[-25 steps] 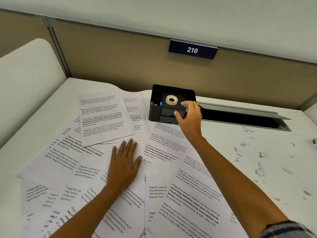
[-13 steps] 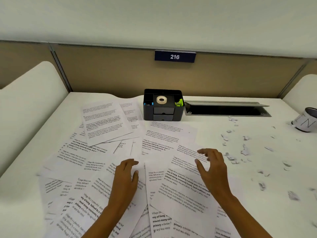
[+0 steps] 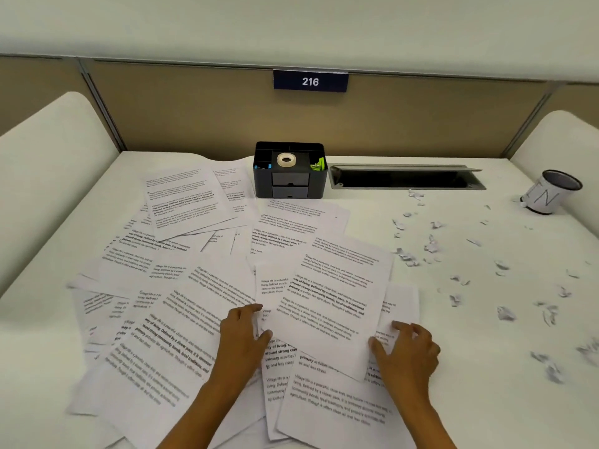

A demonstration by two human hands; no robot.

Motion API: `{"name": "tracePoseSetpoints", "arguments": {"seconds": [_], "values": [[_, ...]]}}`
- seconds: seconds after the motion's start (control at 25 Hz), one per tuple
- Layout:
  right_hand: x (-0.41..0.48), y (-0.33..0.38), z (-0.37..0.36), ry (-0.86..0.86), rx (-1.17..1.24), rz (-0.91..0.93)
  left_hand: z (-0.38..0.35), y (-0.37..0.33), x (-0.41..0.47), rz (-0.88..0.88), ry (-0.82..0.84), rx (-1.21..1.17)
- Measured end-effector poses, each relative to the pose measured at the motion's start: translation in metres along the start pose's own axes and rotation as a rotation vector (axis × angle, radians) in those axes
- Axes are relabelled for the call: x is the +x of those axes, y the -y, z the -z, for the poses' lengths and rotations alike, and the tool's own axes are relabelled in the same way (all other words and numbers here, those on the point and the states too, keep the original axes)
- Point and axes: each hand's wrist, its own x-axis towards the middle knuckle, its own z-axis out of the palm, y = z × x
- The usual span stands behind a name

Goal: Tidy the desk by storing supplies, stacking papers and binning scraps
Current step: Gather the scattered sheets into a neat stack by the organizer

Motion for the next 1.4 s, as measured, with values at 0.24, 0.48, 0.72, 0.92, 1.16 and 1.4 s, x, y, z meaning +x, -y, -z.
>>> {"name": "tracePoseSetpoints", "arguments": {"seconds": [0.24, 0.48, 0.72, 0.92, 1.16, 1.4], "values": [[-0.002, -0.006, -0.008, 0.026, 0.015, 0.172, -0.011, -0.015, -0.015, 0.002, -0.026, -0.031], [0.001, 0.001, -0.009, 0.115, 0.077, 0.197, -0.005, -0.031, -0.019, 0.106, -0.100, -0.341], [0.003, 0.004, -0.002, 0.207, 0.097, 0.209, -0.006, -0.044, -0.010, 0.145, -0.044, -0.333], [0.002, 0.000, 0.013, 0.114, -0.066, -0.045, -0.001, -0.040, -0.002, 0.122, -0.066, -0.283], [0.006, 0.006, 0.019, 0.178, 0.050, -0.103, 0.009, -0.027, 0.012, 0.118, -0.060, -0.373], [0.011, 0.011, 0.032, -0.212, 0.295, 0.009, 0.037, -0.017, 0.029, 0.075, -0.054, -0.411]]}}
